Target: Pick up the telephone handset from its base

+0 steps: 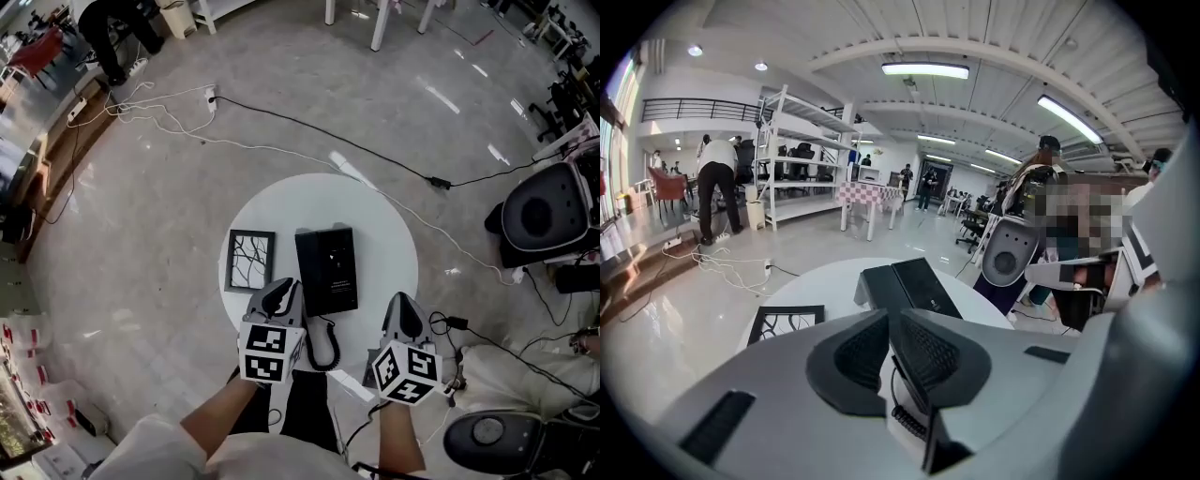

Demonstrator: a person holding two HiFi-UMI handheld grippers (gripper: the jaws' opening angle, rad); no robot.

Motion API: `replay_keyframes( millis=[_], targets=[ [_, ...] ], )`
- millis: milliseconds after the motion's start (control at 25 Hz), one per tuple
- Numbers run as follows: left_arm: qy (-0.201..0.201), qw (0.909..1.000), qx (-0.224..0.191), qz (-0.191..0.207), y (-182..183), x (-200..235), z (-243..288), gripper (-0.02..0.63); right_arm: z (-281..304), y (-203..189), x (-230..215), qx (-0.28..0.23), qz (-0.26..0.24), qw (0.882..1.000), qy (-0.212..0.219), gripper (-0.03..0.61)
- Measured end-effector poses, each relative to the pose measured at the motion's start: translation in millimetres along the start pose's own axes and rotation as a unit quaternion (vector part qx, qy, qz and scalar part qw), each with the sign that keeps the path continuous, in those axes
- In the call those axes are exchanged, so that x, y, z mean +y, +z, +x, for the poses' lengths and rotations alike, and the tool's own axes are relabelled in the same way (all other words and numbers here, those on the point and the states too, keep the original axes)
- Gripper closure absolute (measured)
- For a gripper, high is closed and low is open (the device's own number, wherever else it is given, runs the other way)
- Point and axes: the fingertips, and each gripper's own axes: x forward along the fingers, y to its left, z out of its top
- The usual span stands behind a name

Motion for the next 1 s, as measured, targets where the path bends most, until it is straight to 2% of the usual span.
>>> replay_keyframes(
  millis=[160,360,560,760,1000],
  targets=[
    [0.002,0.9999,0.013,-0.006,-4.5,1.7,5.7,0.526,2.0,1.7,-2.1,0.0,-0.001,1.0,-0.001,0.554],
    [0.0,0.9996,0.02,-0.019,-5.1,1.7,11.3,0.492,5.5,1.5,-1.6,0.003,-0.003,1.0,0.001,0.554],
    [-0.03,0.9978,0.042,-0.043,-14.5,-4.3,23.4,0.409,9.3,-3.5,-2.6,0.01,-0.004,1.0,0.001,0.554],
    [-0.044,0.9954,0.06,-0.06,-19.4,-11.9,33.1,0.365,9.9,-3.3,-7.3,0.015,-0.005,1.0,-0.002,0.554],
    [-0.027,0.9944,0.067,-0.078,-20.2,-7.4,42.6,0.311,12.5,-4.6,-9.9,0.019,-0.003,1.0,-0.002,0.554]
  ],
)
